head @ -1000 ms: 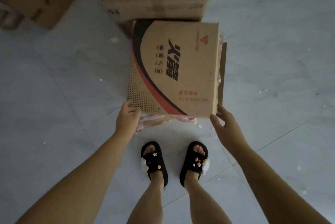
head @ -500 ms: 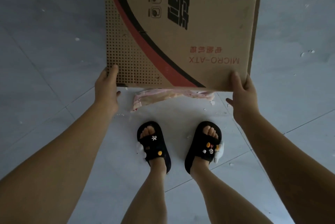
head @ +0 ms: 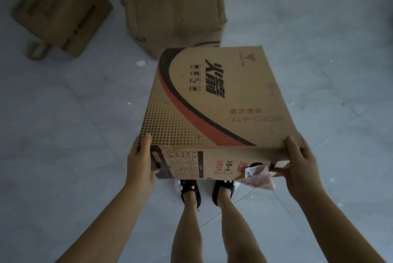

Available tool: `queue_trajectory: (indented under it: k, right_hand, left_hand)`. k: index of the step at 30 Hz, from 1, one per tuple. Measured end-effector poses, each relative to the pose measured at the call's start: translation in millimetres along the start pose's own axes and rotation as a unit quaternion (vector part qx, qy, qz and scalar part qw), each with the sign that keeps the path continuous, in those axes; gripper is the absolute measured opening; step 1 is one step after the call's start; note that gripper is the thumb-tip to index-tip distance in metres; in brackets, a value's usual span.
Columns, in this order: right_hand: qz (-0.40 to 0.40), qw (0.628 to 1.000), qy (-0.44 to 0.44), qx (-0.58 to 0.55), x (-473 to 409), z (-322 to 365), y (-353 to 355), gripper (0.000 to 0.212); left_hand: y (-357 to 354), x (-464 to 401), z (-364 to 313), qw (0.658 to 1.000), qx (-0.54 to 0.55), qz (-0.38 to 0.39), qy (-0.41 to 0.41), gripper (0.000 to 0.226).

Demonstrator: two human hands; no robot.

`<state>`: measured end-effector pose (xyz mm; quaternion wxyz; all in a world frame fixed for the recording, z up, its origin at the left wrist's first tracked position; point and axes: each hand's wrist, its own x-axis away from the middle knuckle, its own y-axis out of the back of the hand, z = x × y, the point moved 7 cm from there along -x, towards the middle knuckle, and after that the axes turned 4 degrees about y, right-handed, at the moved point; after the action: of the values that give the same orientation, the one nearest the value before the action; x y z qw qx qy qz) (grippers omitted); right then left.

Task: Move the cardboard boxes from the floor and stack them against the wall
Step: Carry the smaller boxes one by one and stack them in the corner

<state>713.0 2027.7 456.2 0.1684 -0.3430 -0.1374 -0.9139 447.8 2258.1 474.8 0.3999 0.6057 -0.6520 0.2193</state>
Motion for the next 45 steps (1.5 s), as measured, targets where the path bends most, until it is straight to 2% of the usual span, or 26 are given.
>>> queue_trajectory:
  k: [7, 9, 14, 21, 26, 31, 33, 45]
  right_hand:
    - [-0.041, 0.997, 0.05, -0.048, 137, 83, 47, 0.032]
    - [-0.071, 0.992, 0.065, -0.084, 177, 96, 64, 0.032]
    - [-0.121, 0.982, 0.078, -0.124, 245, 101, 97, 0.031]
    - [-0.253, 0.938, 0.08, -0.224, 338, 70, 162, 0.024]
    - [-0.353, 0.884, 0.074, -0.298, 393, 36, 217, 0.025]
    - [-0.431, 0.827, 0.068, -0.354, 440, 0, 287, 0.027]
    - [-0.458, 0.812, 0.065, -0.357, 457, -13, 321, 0.029]
    - [-0.533, 0.759, 0.071, -0.367, 543, -79, 523, 0.037]
  left_hand:
    - [26, 125, -81, 0.996, -0.037, 0.048, -0.072, 0.013]
    - [27, 157, -101, 0.99, -0.056, 0.087, -0.092, 0.011]
    - [31, 204, -125, 0.976, -0.103, 0.143, -0.127, 0.009]
    - [-14, 277, -135, 0.938, -0.186, 0.243, -0.164, 0.033]
    - [-68, 336, -110, 0.901, -0.237, 0.321, -0.17, 0.047]
    - [-130, 421, -63, 0.838, -0.296, 0.415, -0.193, 0.015]
    - [-151, 457, -38, 0.817, -0.311, 0.443, -0.2, 0.013]
    - [-231, 636, 137, 0.757, -0.35, 0.518, -0.188, 0.014]
